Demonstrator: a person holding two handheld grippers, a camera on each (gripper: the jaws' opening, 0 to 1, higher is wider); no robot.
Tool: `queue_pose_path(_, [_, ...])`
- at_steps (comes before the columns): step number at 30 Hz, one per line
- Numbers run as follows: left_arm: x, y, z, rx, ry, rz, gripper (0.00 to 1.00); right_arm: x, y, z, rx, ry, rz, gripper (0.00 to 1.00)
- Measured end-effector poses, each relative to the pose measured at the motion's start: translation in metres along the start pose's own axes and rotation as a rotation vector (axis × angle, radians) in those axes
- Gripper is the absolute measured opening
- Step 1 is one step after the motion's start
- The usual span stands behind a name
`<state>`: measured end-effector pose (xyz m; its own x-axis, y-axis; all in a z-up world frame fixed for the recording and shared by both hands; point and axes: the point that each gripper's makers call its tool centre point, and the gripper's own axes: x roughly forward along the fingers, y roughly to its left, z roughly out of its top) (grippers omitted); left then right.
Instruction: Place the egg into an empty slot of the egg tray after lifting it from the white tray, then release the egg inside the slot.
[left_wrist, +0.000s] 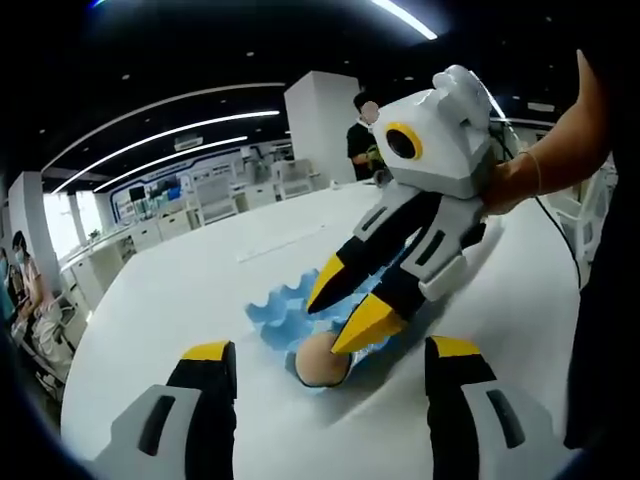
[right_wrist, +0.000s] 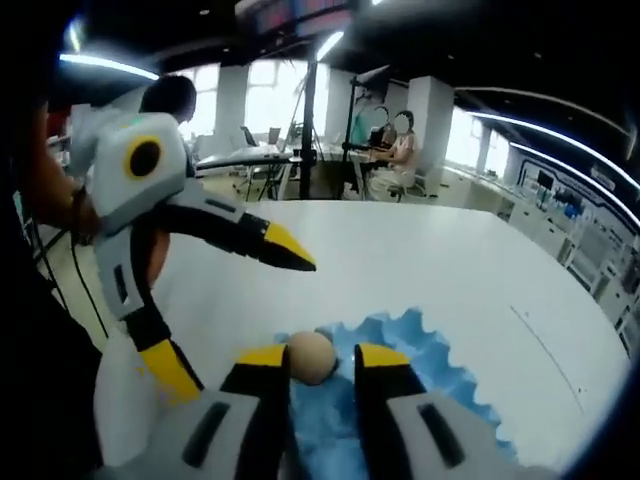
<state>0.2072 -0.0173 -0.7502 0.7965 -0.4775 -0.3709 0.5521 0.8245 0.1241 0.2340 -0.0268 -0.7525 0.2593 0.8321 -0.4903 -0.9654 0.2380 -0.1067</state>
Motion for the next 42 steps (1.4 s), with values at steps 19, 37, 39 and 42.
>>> queue_pose_path(19, [0.003, -0.002, 0.002, -0.020, -0.008, -0.014, 0.77, -0.123, -0.067, -0.071, 0.260, -0.012, -0.404, 0.25])
queue_pose_path(37, [0.004, -0.003, 0.005, -0.036, -0.023, -0.027, 0.75, -0.219, -0.096, -0.149, 0.409, 0.070, -0.731, 0.26])
queue_pose_path(39, [0.004, -0.002, 0.004, -0.034, -0.025, -0.024, 0.75, -0.220, -0.096, -0.150, 0.406, 0.079, -0.737, 0.26])
queue_pose_path(42, [0.004, 0.000, 0.003, -0.033, -0.025, -0.022, 0.75, -0.220, -0.096, -0.153, 0.398, 0.090, -0.740, 0.27])
